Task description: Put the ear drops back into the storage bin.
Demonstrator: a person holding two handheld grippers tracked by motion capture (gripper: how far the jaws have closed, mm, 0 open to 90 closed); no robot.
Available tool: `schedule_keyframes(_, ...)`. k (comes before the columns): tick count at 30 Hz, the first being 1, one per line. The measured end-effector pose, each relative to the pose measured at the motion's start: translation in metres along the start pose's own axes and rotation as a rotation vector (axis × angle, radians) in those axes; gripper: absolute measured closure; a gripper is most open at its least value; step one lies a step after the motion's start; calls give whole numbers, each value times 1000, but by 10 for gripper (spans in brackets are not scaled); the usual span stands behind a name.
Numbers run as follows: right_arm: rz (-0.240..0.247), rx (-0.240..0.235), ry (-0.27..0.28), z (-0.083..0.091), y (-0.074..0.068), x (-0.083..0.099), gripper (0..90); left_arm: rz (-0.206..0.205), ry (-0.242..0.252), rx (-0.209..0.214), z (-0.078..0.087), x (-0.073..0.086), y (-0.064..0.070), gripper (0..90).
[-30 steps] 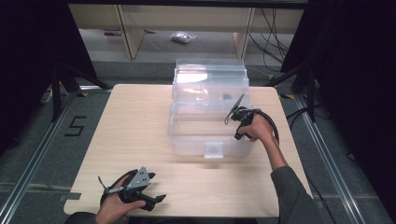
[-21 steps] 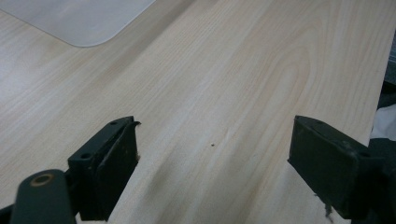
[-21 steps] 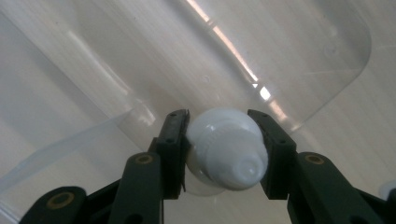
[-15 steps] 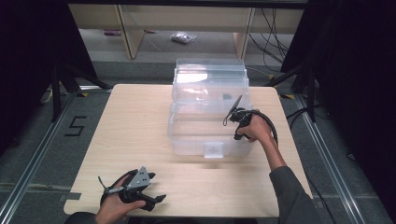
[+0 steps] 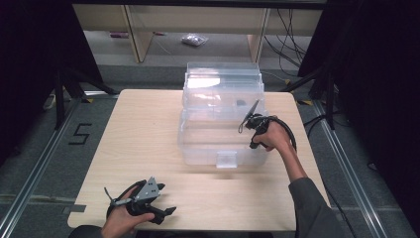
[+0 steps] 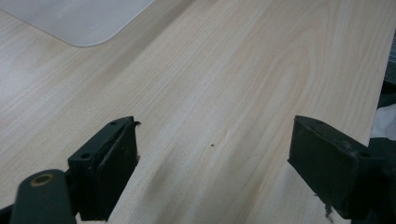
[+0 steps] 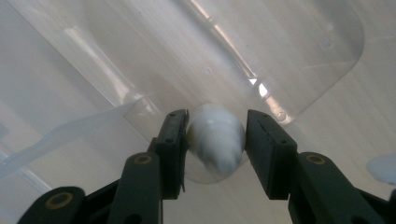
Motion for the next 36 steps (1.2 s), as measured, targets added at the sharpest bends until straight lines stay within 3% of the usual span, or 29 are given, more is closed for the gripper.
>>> schedule_keyframes(2, -11, -4, 21, 2, 0, 0, 560, 17, 5, 5, 0, 0, 1, 150)
schedule_keyframes(8, -24, 20, 55, 12, 0, -1, 463, 0, 0, 0, 0, 0, 0, 150)
schedule_keyframes(10, -17, 24, 80, 18, -3, -3, 434, 1, 0, 0, 0, 0, 0, 150)
schedule_keyframes(11, 10, 28, 93, 19, -1, -4, 428, 1, 0, -1, 0, 0, 0, 150)
schedule_keyframes(12, -35, 22, 97, 23, -5, -4, 407, 0, 0, -1, 0, 0, 0, 150)
schedule_keyframes(17, -13, 44, 143, 34, -6, -6, 370, 18, 5, 3, 0, 0, 1, 150)
schedule_keyframes(21, -39, 8, 173, 40, -14, -6, 347, 0, 1, -2, 0, 0, 0, 150)
schedule_keyframes(22, -37, 8, 185, 42, -15, -6, 338, 23, 13, 0, -1, 0, 1, 150)
schedule_keyframes(23, -36, 7, 191, 43, -16, -6, 334, 1, 1, -2, 0, 0, 0, 150)
schedule_keyframes(25, -40, 0, 208, 46, -18, -5, 324, 15, 1, -3, 0, 0, 1, 150)
schedule_keyframes(34, -28, -14, 268, 55, -26, -2, 289, 13, 0, -3, 0, 0, 0, 150)
schedule_keyframes(36, -70, -28, 264, 58, -30, 1, 287, 0, 0, -2, 0, 0, 0, 150)
Point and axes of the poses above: each handheld gripper's, and its own axes: z roughly backward along the jaws, x roughly out of its underside, y roughly to its right, the point moved 6 cm from there along -z, roughly forward along the jaws, and after that the axes turned 3 degrees about -y, right-handed, at the moved point
